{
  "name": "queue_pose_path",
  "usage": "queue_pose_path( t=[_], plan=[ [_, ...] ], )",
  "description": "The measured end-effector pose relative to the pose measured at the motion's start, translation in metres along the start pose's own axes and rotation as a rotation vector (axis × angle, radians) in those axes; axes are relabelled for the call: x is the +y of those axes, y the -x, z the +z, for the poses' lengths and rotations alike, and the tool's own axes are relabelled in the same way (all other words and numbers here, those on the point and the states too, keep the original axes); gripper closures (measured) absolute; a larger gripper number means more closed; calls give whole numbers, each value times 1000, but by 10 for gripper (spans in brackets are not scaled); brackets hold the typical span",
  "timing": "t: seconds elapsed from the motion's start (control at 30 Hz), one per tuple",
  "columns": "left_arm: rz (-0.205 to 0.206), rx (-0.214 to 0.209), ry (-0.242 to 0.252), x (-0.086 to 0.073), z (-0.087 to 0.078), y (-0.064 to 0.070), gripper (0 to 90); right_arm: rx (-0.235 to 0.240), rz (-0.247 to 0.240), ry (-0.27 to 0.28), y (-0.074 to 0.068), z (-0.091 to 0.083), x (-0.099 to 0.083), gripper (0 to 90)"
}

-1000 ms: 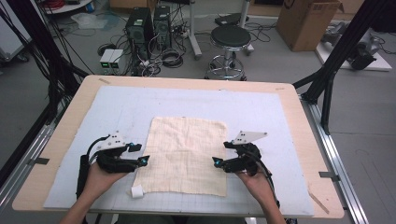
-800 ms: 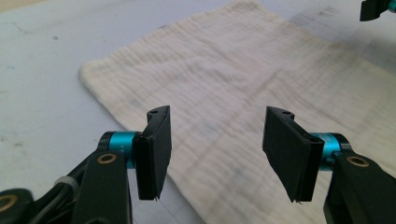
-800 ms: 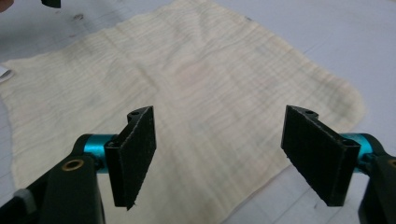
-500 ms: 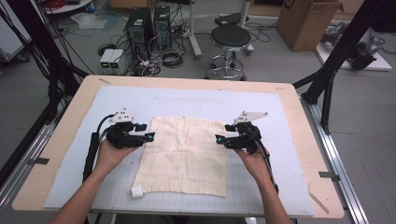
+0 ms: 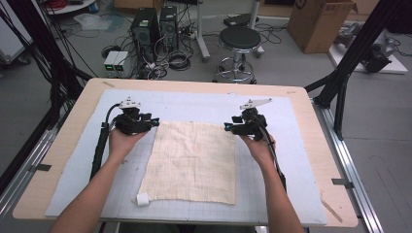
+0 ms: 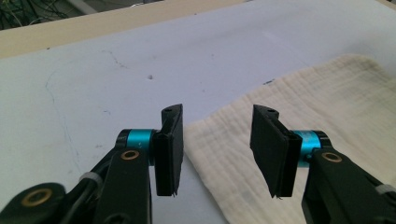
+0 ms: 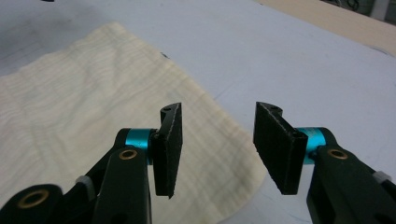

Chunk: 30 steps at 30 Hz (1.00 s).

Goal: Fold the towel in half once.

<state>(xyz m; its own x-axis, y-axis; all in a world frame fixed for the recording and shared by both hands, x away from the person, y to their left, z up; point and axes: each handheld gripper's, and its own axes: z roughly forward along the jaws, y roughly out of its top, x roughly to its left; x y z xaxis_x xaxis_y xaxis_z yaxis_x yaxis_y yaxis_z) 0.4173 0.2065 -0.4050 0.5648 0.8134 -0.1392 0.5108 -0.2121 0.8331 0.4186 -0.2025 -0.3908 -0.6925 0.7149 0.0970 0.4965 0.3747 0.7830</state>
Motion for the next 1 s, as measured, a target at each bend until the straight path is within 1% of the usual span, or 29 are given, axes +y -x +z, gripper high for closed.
queue_pose_path(
  t=[0.07, 0.13, 0.2, 0.23, 0.27, 0.3, 0.33, 0.37, 0.47, 0.53, 0.57, 0.6, 0.63, 0.67, 0.7, 0.73, 0.8, 0.83, 0.87, 0.9, 1.0],
  plan=[
    [-25, 7, -25, -5, 9, -3, 558, 2, 39, -16, 7, 6, -4, 543],
    [-39, 15, -58, -9, 18, -4, 558, -9, 61, -43, 12, 12, -9, 555],
    [-32, 19, -85, -13, 26, -3, 564, -17, 78, -74, 16, 17, -12, 574],
    [-33, 22, -87, -14, 29, -2, 575, -22, 94, -82, 18, 20, -14, 585],
    [-27, 19, -101, -15, 31, -2, 586, -19, 107, -86, 19, 21, -15, 593],
    [-30, 26, -108, -16, 34, -1, 594, -17, 115, -89, 21, 23, -17, 603],
    [-28, 33, -125, -17, 36, -2, 593, -30, 112, -99, 22, 25, -18, 610],
    [-31, 48, -138, -19, 38, -2, 587, -37, 119, -114, 22, 27, -19, 621],
    [-45, 49, -130, -19, 38, -3, 600, -55, 121, -146, 24, 34, -22, 637],
    [-30, 67, -133, -19, 38, -2, 643, -62, 126, -160, 25, 38, -24, 671],
    [-33, 75, -129, -19, 39, -1, 668, -70, 131, -158, 24, 38, -24, 702],
    [-33, 75, -129, -19, 39, -1, 704, -64, 129, -156, 24, 38, -24, 754],
    [-34, 68, -129, -19, 39, -1, 745, -62, 124, -162, 24, 39, -23, 782],
    [-36, 74, -127, -19, 40, -1, 771, -64, 116, -166, 23, 39, -23, 825],
    [-34, 74, -126, -19, 40, -1, 792, -49, 117, -167, 22, 40, -22, 840],
    [-51, 69, -118, -19, 41, 0, 818, -44, 114, -165, 22, 41, -22, 849],
    [-49, 77, -118, -19, 40, -1, 854, -35, 121, -163, 22, 41, -22, 853],
    [-56, 77, -115, -19, 40, -2, 862, -36, 121, -158, 21, 40, -21, 855],
    [-53, 80, -115, -19, 39, -3, 866, -32, 117, -149, 21, 39, -20, 856],
    [-62, 85, -106, -18, 38, -4, 868, -32, 121, -142, 21, 38, -19, 856],
    [-78, 84, -78, -15, 33, -7, 872, -30, 119, -119, 21, 33, -13, 856]
  ],
)
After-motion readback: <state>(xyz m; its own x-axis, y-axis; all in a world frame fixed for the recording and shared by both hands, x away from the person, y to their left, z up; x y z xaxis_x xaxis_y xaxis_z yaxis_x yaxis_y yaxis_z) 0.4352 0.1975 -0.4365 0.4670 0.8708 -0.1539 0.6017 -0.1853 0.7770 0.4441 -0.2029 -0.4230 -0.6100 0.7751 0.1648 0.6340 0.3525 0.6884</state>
